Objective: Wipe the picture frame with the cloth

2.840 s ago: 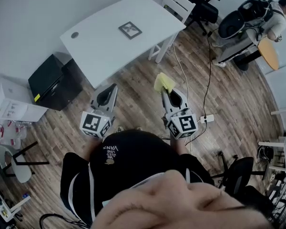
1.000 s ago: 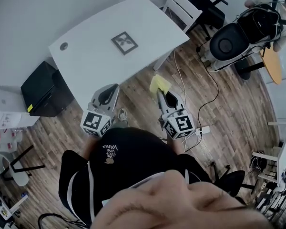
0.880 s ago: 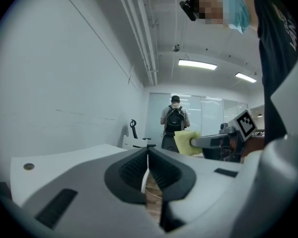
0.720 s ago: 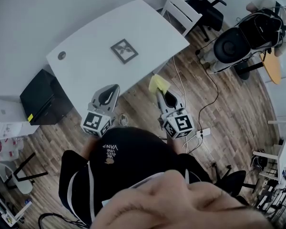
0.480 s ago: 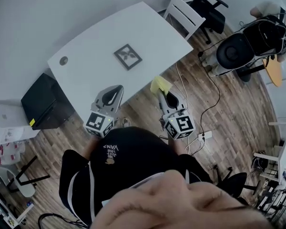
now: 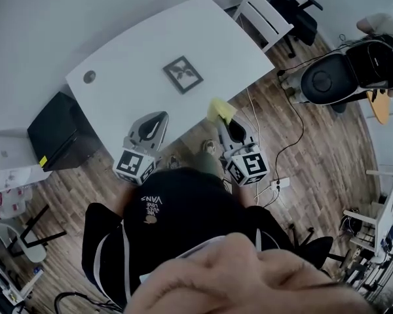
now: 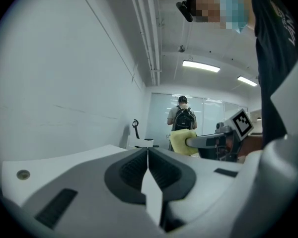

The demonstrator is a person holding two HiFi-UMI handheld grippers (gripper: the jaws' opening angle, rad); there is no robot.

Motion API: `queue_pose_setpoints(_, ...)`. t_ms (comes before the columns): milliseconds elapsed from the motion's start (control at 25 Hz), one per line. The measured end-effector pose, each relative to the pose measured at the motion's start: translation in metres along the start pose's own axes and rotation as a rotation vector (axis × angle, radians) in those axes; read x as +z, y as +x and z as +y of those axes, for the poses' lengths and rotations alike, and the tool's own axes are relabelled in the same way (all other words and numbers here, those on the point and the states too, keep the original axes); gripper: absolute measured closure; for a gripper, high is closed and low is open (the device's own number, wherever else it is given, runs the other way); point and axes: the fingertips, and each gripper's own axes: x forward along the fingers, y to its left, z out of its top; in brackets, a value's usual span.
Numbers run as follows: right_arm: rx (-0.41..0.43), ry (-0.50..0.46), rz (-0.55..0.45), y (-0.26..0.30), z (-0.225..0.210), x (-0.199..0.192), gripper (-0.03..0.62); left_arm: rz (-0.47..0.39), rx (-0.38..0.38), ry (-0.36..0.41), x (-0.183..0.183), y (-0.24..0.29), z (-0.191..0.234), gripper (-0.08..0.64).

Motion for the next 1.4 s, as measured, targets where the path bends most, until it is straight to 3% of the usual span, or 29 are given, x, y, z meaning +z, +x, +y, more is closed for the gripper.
queue_pose_setpoints(1400, 0.472, -0.075, 0.052, 0.165, -0.080, 0.042, 0.548, -0.048, 0.458, -0.031, 0.025, 0.088, 0.065, 0.543)
